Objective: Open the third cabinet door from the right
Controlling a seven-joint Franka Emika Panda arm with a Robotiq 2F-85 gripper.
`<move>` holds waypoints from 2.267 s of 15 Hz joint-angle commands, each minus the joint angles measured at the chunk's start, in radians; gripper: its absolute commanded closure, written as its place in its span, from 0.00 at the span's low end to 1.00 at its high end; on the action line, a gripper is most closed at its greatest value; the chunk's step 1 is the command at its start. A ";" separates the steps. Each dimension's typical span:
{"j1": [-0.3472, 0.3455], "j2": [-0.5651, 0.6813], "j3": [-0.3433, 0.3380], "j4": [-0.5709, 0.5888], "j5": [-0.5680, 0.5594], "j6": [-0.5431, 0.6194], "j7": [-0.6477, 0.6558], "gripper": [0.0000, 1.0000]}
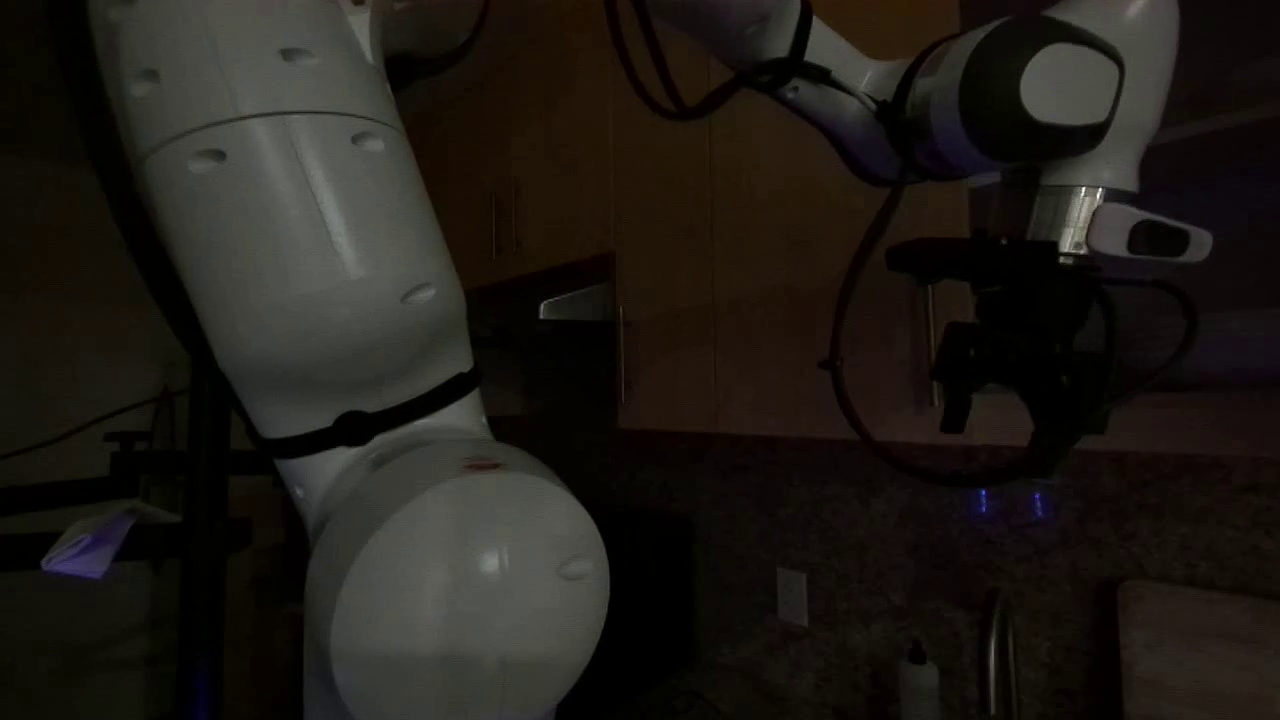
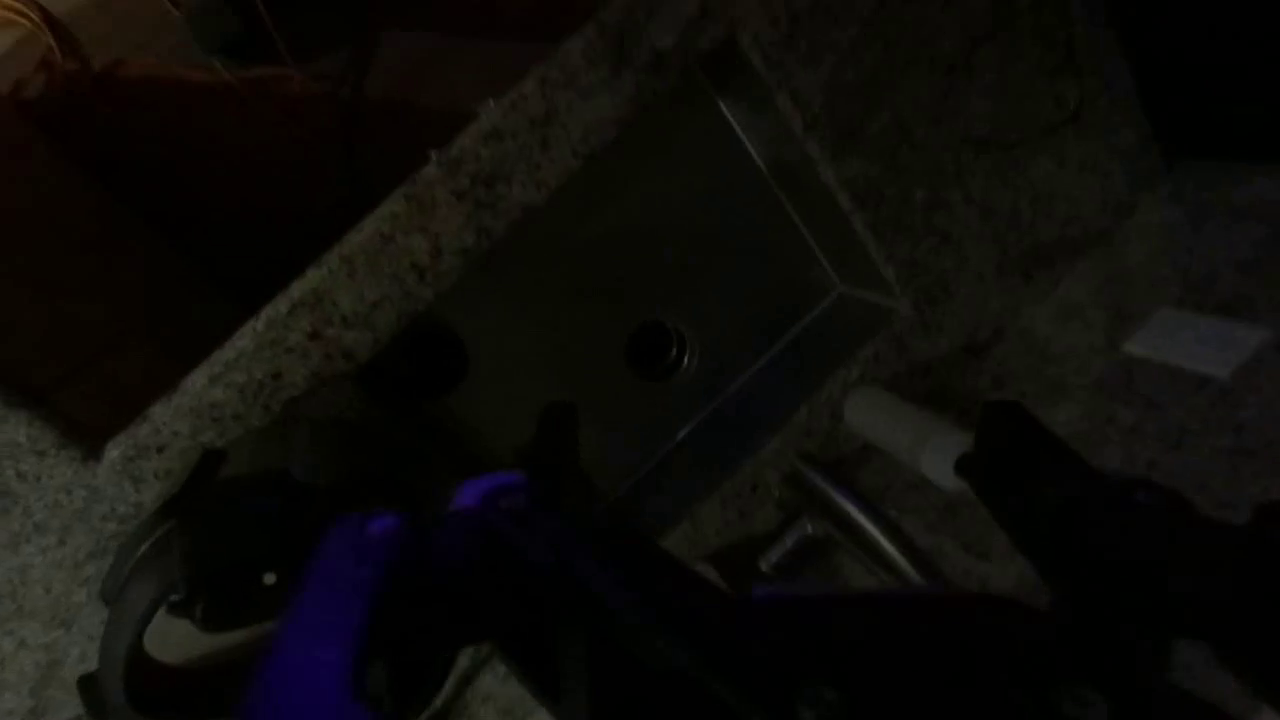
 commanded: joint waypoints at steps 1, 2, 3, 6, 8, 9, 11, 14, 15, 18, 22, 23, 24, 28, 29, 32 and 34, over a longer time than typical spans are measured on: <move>-0.030 -0.057 0.011 -0.023 -0.074 -0.214 -0.082 0.00; -0.033 -0.064 0.015 -0.022 -0.105 -0.275 -0.094 0.00; -0.035 -0.068 0.020 -0.021 -0.138 -0.331 -0.105 0.00; -0.033 -0.086 0.039 -0.024 -0.255 -0.473 -0.126 0.00; -0.024 -0.105 0.058 -0.039 -0.344 -0.521 -0.146 0.00; -0.016 -0.117 0.066 -0.048 -0.387 -0.528 -0.165 0.00; -0.002 -0.163 0.082 -0.087 -0.459 -0.464 -0.196 0.00; 0.021 -0.221 0.094 -0.129 -0.502 -0.370 -0.224 0.00; 0.029 -0.245 0.096 -0.144 -0.510 -0.339 -0.235 0.00; 0.051 -0.318 0.091 -0.192 -0.530 -0.244 -0.285 0.00; 0.078 -0.443 0.081 -0.282 -0.520 -0.120 -0.347 0.00; 0.086 -0.470 0.075 -0.300 -0.514 -0.092 -0.368 0.00; 0.095 -0.493 0.068 -0.316 -0.508 -0.063 -0.387 0.00; 0.103 -0.495 0.065 -0.307 -0.496 -0.041 -0.395 0.00; 0.112 -0.514 0.056 -0.318 -0.493 -0.025 -0.410 0.00; 0.122 -0.543 0.043 -0.333 -0.491 -0.018 -0.419 0.00; 0.122 -0.545 0.043 -0.335 -0.491 -0.017 -0.419 0.00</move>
